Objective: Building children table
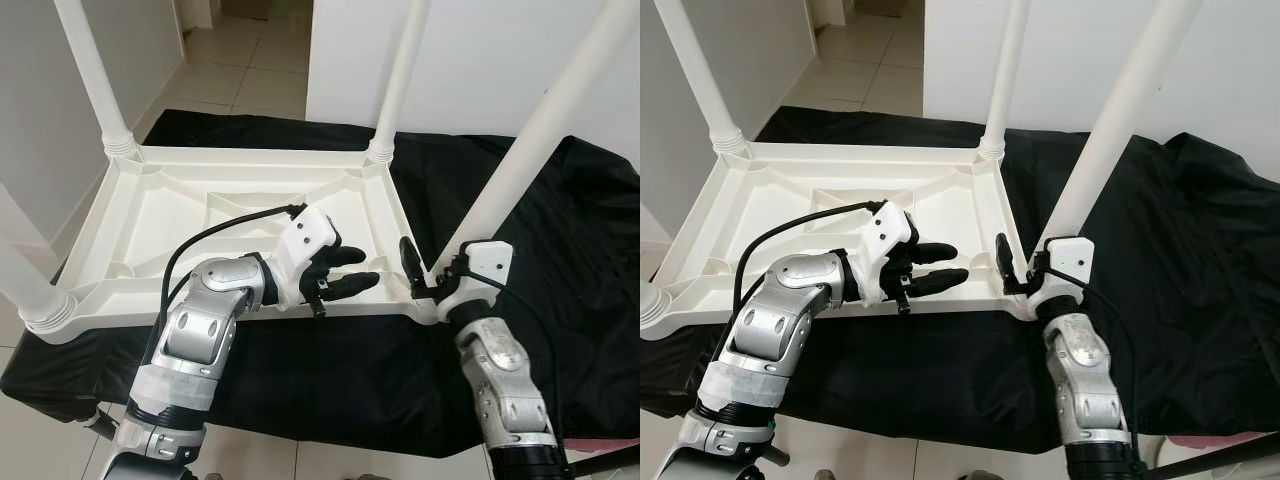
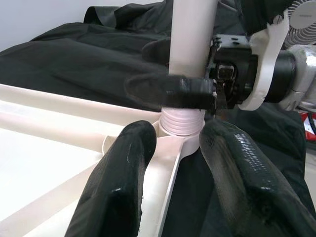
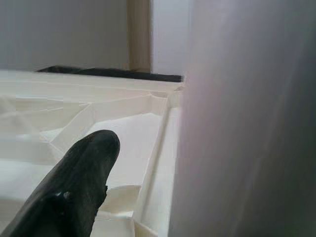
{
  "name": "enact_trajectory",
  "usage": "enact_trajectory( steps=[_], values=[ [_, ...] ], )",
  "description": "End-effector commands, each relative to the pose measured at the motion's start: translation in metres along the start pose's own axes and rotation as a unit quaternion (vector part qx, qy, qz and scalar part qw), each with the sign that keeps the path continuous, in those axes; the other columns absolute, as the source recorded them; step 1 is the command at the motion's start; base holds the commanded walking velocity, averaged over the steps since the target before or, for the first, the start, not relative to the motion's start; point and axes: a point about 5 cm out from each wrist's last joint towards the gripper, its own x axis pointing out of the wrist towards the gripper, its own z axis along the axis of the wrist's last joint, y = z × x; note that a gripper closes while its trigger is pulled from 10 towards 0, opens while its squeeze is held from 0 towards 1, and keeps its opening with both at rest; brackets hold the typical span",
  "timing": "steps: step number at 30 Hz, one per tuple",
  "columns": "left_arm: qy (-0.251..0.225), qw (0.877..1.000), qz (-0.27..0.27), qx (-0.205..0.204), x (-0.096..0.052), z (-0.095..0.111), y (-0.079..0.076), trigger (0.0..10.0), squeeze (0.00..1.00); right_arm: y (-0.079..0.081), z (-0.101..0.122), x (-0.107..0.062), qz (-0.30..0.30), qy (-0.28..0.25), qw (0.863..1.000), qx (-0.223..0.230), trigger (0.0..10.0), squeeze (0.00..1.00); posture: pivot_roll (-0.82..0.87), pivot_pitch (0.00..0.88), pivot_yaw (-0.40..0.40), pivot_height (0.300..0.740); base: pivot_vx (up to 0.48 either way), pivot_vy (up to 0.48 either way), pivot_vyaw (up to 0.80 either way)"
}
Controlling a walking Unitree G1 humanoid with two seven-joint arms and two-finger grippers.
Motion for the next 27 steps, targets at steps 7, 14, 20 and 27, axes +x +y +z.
enact_trajectory(
  steps=[7, 14, 20, 27],
  values=[
    [-0.001, 0.997, 0.077, 0.01, 0.002, 0.004, 0.008, 10.0, 0.0, -0.014, -0.004, 0.002, 0.048, 0.006, 0.999, -0.018, 10.0, 0.0, -0.06, 0.0, -0.039, 0.74, 0.0, 0.0, 0.0],
    [-0.001, 0.997, 0.07, 0.014, 0.003, 0.005, 0.007, 10.0, 0.0, -0.022, -0.011, 0.003, 0.09, 0.029, 0.995, -0.008, 3.1, 0.0, -0.05, 0.0, -0.035, 0.74, 0.0, 0.0, 0.0],
    [0.013, 1.0, 0.005, 0.017, 0.007, 0.001, -0.013, 10.0, 0.0, -0.03, -0.018, 0.003, 0.124, 0.049, 0.991, -0.009, 0.0, 0.0, -0.05, 0.0, -0.036, 0.74, 0.0, 0.0, 0.0],
    [0.021, 1.0, -0.009, 0.018, 0.011, -0.002, -0.021, 10.0, 0.0, -0.038, -0.022, 0.002, 0.126, 0.057, 0.99, -0.01, 5.6, 0.0, -0.05, 0.0, -0.034, 0.74, 0.0, 0.0, 0.0]
  ],
)
